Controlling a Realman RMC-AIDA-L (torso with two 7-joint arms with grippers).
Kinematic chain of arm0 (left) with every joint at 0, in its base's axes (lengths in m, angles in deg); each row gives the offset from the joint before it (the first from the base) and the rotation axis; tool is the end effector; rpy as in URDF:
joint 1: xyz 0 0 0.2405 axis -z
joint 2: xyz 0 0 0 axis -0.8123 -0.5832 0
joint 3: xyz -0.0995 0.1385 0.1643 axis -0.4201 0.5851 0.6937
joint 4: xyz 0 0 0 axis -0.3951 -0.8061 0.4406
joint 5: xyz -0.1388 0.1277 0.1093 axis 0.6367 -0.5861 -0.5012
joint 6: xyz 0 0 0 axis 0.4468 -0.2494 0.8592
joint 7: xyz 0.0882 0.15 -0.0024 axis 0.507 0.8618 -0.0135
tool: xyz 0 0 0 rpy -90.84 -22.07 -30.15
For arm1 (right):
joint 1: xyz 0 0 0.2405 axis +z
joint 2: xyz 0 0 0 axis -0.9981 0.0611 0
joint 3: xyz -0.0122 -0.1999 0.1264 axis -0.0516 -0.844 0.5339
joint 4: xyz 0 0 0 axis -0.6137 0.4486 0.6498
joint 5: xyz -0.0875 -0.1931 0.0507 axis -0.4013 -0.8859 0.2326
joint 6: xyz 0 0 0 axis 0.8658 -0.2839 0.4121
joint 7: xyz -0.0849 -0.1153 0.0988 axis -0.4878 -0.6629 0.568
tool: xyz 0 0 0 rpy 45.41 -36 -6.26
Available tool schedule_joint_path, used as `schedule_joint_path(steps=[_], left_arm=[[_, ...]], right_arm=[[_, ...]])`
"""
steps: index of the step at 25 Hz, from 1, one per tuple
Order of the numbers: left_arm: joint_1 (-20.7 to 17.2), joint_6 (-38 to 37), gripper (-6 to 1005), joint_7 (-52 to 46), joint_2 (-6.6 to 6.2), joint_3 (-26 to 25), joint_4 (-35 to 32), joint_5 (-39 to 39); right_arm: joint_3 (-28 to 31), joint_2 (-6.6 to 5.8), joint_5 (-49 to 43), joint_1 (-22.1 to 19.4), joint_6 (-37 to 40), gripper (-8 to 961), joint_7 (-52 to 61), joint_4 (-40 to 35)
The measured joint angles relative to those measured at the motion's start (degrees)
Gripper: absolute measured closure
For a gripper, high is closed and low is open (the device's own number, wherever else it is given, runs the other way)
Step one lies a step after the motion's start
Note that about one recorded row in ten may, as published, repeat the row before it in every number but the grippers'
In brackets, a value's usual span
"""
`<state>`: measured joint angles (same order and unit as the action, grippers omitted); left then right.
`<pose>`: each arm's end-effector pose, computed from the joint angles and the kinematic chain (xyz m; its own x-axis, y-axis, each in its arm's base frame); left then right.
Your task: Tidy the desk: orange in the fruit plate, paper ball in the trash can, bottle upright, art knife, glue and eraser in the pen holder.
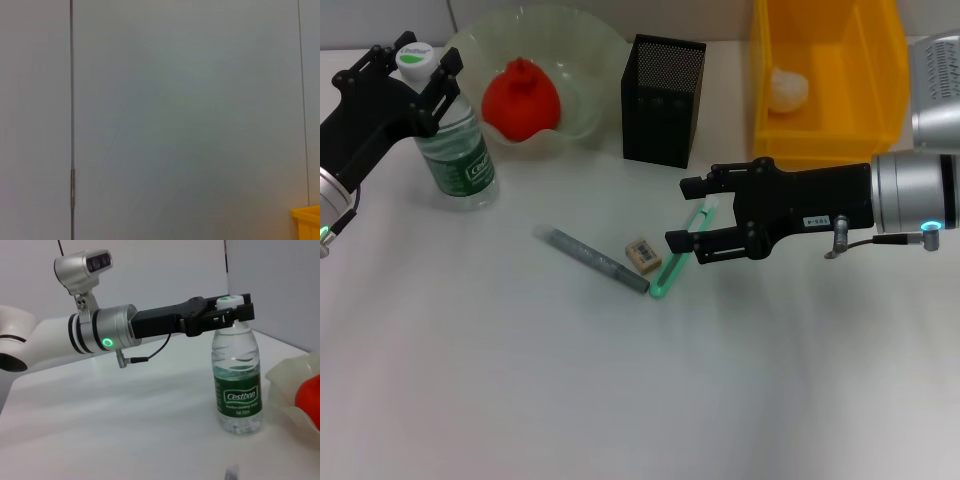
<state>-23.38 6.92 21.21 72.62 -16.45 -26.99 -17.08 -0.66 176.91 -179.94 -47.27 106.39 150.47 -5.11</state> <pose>-0.2841 0.3782 0.0039 0.7161 -0.0595 0.6955 0.5961 -0.4663 -0.6536 0.1947 0.3583 -0.0608 0.8913 -0.2261 -0.3931 -0.2831 -0.9546 -0.0928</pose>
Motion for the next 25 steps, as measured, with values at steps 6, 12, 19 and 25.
schedule_joint_path(steps=[6, 12, 19, 25], left_arm=[[0.04, -0.37, 455, 0.0, -0.05, 0.01, 0.03, 0.0], [-0.78, -6.02, 319, -1.08, -0.15, 0.0, -0.56, 0.34], [-4.15, -23.39, 185, -20.04, -0.57, 0.19, -7.19, 5.7], [-7.19, -33.03, 188, -40.35, -3.27, 12.73, -17.94, 1.61]], right_arm=[[-0.35, 0.0, 0.0, 0.21, -0.01, 194, 0.15, 0.0], [-0.55, 0.0, 0.0, 0.32, -0.01, 195, 0.28, 0.0], [-0.48, -0.04, 0.03, 0.28, 0.03, 197, 0.39, 0.0], [0.16, -0.43, 0.65, 0.15, 3.79, 198, 6.99, -4.54]])
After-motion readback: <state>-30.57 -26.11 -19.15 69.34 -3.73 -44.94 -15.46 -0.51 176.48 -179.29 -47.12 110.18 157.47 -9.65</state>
